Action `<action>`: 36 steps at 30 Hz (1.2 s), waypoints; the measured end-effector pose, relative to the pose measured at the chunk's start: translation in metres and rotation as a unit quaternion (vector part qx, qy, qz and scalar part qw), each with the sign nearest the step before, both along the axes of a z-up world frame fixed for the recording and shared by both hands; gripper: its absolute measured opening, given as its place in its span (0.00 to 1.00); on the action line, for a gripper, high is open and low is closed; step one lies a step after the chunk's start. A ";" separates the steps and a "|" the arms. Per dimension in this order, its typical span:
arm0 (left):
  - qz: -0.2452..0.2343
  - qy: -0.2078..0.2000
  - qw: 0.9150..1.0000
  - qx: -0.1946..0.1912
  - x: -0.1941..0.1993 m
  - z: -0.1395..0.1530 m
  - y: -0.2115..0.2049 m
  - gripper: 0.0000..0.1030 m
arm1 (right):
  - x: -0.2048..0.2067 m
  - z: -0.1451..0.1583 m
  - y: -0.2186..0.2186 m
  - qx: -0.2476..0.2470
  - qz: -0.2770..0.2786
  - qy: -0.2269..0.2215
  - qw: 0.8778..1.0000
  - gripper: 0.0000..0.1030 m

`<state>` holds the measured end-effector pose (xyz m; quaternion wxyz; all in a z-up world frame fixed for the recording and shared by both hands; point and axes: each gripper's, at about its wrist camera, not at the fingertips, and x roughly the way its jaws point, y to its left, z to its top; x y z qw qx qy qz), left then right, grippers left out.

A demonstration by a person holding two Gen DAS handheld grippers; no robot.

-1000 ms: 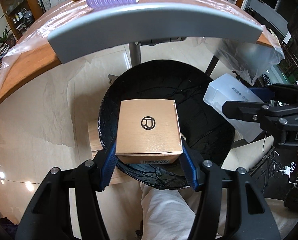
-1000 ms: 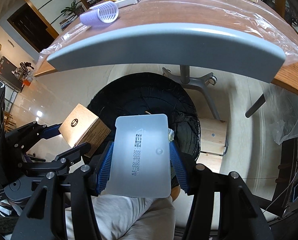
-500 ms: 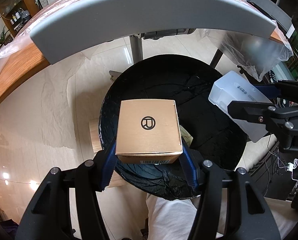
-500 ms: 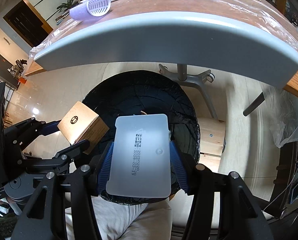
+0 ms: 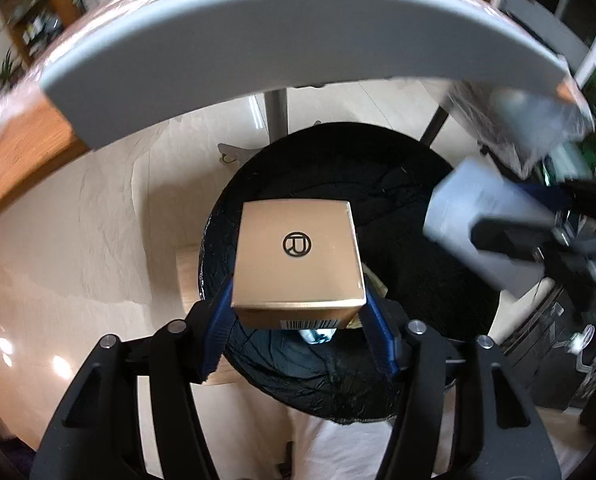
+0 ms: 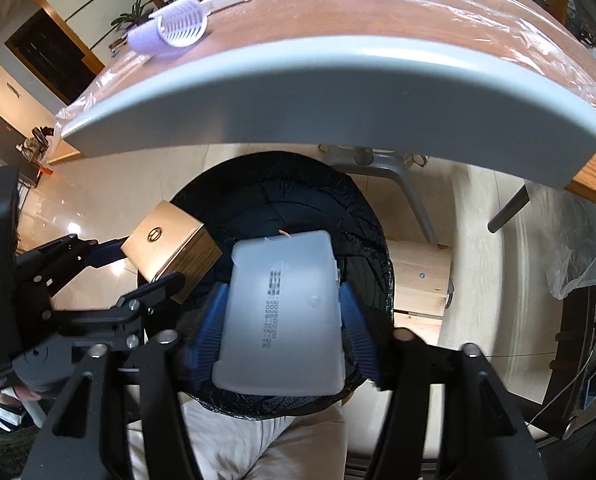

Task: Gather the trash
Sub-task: 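Open both tools to drop the boxes into the black bin, then move both tools back over the table toward the remaining trash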

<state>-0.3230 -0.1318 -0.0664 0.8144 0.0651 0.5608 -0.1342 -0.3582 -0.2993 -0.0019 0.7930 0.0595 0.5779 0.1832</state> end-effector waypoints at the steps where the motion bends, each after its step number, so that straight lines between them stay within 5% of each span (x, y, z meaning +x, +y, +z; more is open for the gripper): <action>1: 0.010 0.008 1.000 -0.014 0.002 0.000 0.005 0.73 | 0.000 0.001 -0.002 0.002 -0.001 -0.003 1.000 0.76; 12: 0.013 -0.032 0.999 -0.011 -0.012 0.032 0.013 0.73 | -0.008 0.035 -0.023 0.012 -0.013 -0.032 0.999 0.77; 16: 0.007 -0.079 0.996 -0.035 -0.020 0.072 0.014 0.75 | -0.023 0.085 -0.040 0.007 -0.022 -0.113 0.993 0.85; 18: 0.010 -0.110 0.993 -0.042 -0.022 0.094 0.015 0.86 | -0.026 0.108 -0.048 0.004 -0.034 -0.159 0.987 0.96; 23: 0.024 -0.199 0.979 -0.038 -0.006 0.142 0.018 0.96 | -0.006 0.149 -0.064 0.007 -0.076 -0.243 0.967 0.96; 30: 0.035 -0.214 0.975 -0.039 0.056 0.164 0.023 0.96 | 0.063 0.160 -0.069 0.014 -0.111 -0.239 0.964 0.96; 36: 0.017 -0.190 0.980 -0.050 0.111 0.162 0.026 0.96 | 0.123 0.149 -0.054 -0.016 -0.115 -0.219 0.969 0.96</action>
